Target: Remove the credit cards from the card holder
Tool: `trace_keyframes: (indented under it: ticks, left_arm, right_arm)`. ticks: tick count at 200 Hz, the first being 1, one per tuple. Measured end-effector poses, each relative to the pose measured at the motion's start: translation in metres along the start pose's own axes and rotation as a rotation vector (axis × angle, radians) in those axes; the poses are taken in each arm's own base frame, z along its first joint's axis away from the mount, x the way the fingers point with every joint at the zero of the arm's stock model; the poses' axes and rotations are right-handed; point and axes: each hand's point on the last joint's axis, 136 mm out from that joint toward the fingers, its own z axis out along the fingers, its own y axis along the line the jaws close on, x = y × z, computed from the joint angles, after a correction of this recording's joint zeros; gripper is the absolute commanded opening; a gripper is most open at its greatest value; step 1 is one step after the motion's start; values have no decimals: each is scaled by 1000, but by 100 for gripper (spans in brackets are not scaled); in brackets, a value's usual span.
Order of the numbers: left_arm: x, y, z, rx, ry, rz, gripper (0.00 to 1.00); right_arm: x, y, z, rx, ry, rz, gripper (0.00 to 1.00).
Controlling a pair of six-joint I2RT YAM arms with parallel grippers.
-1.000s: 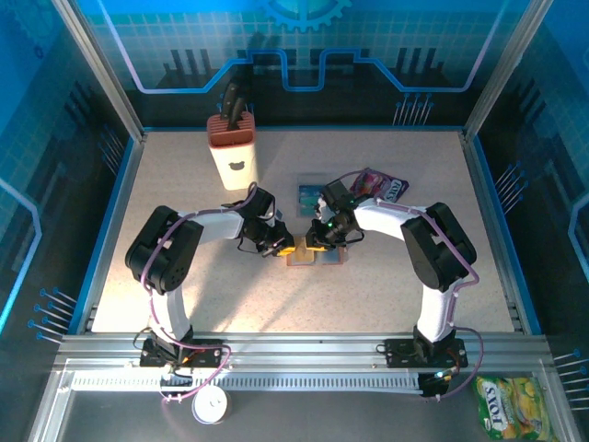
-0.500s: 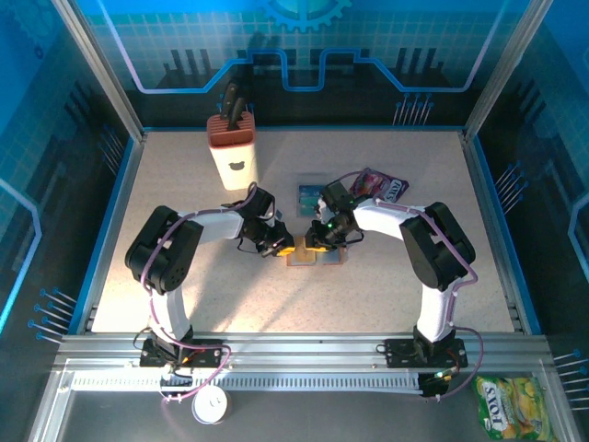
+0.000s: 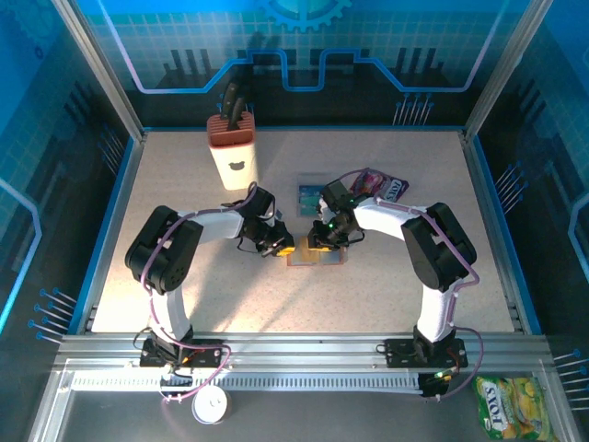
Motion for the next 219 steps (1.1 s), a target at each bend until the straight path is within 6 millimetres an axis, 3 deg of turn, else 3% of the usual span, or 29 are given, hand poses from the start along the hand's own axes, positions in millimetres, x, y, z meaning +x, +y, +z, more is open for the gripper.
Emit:
trace_keyframes:
  ticks: [51,139,219]
  left_arm:
    - [-1,-3,-7,-19,-8,-4,14]
    - [7,-28,-5,0,1,50,8]
    - [8,-25,0,-12,9,48,7]
  right_arm:
    - [1,1,-4,-1,-2,-9,29]
    - [-1,5,-5,-23,-9,-14,29]
    - [-1,8,2,-55,0,-9,29]
